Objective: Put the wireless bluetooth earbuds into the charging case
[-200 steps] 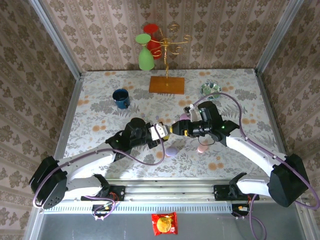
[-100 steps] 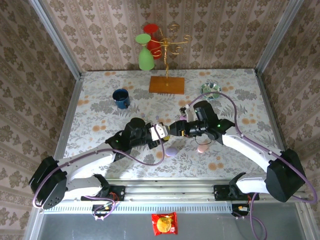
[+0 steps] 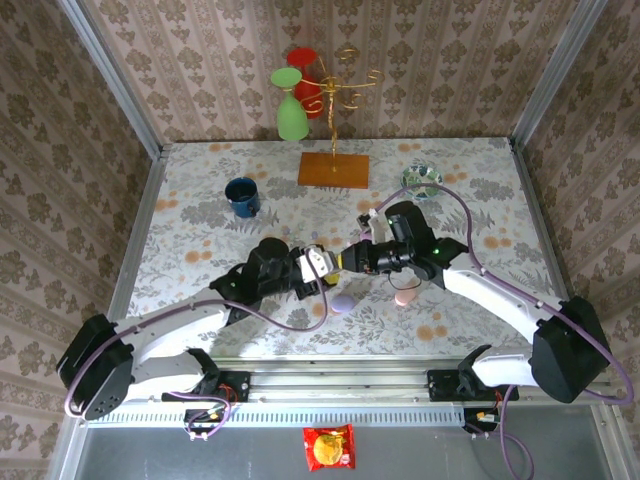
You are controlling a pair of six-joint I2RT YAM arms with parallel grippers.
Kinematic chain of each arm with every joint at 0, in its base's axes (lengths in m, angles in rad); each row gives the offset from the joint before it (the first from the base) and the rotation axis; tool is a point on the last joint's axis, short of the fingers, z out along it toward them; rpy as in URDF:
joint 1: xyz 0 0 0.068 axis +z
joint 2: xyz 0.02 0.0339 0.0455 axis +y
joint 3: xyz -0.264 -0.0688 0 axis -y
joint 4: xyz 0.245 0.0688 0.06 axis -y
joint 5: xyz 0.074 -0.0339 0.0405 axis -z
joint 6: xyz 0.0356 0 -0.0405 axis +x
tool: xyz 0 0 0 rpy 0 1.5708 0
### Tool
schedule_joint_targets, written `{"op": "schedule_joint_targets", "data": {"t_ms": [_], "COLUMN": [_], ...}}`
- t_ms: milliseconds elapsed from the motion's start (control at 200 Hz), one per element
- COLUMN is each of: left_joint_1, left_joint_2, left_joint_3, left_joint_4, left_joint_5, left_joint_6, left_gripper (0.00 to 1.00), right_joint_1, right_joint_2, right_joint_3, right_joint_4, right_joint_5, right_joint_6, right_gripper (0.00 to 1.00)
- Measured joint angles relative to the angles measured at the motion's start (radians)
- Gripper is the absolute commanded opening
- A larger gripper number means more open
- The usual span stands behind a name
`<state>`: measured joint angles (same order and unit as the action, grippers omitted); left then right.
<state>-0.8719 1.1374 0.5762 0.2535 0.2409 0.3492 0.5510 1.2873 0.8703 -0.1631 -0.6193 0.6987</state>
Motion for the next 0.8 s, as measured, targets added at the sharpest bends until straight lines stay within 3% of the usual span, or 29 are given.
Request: {"op": "schedule_joint_targets", "data": {"t_ms": [70,255,560,800], "left_joint_1": [0.024,0.147,0.252,0.268], "left_joint_2": [-0.03,-0.056,0.078,0.158], "left_joint_3": [-0.042,-0.193,-0.248,-0.203], "left_joint_4": [0.066,0.372,0.846,0.958], "left_joint_5": [0.024,0.146,0.311,0.416], "left_joint_6": [-0.036,-0.216,-0.449,-0.497], "left_gripper": [0.77,0.82,0.91,0.92], "right_joint_1": [-0.02,-0.082,-0.113,-0.108], "right_joint_2": [-0.021,-0.084,-0.076,-0.001], "right_joint_3": [-0.008,-0.089,-0.144,-0.182], "right_joint_4": [0.028,0.233,0.628,0.958], "right_joint_5": [-0.016,-0.104,-0.204,-0.224], "right_joint_6": [0.027,0.204,0.571,0.857], "right_gripper": [0.2,0.16,0.1,0.05]}}
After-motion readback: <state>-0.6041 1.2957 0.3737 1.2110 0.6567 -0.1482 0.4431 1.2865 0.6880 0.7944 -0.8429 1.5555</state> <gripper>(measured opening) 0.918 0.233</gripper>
